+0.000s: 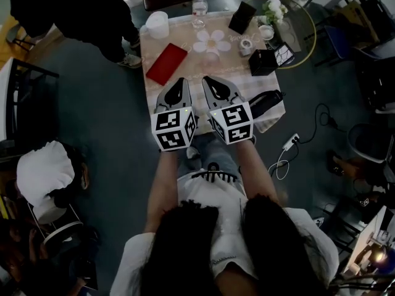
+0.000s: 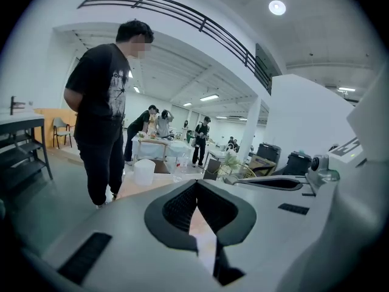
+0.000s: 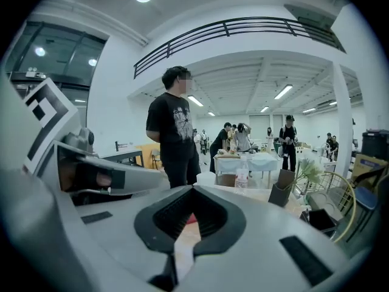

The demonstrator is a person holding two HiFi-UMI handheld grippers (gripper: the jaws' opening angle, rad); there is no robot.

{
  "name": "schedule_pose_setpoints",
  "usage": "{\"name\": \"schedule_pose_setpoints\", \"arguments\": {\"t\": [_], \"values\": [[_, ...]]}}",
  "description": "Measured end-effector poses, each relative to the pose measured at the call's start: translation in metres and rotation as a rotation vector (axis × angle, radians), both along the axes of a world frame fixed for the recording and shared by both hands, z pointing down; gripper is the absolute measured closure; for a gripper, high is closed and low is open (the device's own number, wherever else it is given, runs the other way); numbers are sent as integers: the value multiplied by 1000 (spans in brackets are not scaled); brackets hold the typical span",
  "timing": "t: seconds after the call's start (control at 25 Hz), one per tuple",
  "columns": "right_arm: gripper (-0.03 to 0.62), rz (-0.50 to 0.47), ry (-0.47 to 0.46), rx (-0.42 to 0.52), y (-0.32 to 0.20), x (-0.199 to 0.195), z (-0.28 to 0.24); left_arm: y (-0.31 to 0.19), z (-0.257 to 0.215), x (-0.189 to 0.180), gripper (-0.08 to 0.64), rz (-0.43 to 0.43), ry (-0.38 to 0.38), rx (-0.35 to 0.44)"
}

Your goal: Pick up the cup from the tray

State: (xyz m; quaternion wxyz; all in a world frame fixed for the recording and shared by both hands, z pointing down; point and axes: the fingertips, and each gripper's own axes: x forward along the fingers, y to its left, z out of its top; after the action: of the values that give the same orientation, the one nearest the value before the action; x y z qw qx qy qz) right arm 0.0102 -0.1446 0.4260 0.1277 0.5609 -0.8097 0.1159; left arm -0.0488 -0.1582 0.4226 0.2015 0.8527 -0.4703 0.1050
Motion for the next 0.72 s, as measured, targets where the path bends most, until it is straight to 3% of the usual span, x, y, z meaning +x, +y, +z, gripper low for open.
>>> {"name": "schedule_pose_setpoints", "arguments": {"t": [0.2,0.72], "values": [[586,7,15,0,7,-3,0,6,-4,-1,551,4,35,-3],[586,14,3,14,17,-9,-4,23,-3,-3,551,24,-6,14]]}}
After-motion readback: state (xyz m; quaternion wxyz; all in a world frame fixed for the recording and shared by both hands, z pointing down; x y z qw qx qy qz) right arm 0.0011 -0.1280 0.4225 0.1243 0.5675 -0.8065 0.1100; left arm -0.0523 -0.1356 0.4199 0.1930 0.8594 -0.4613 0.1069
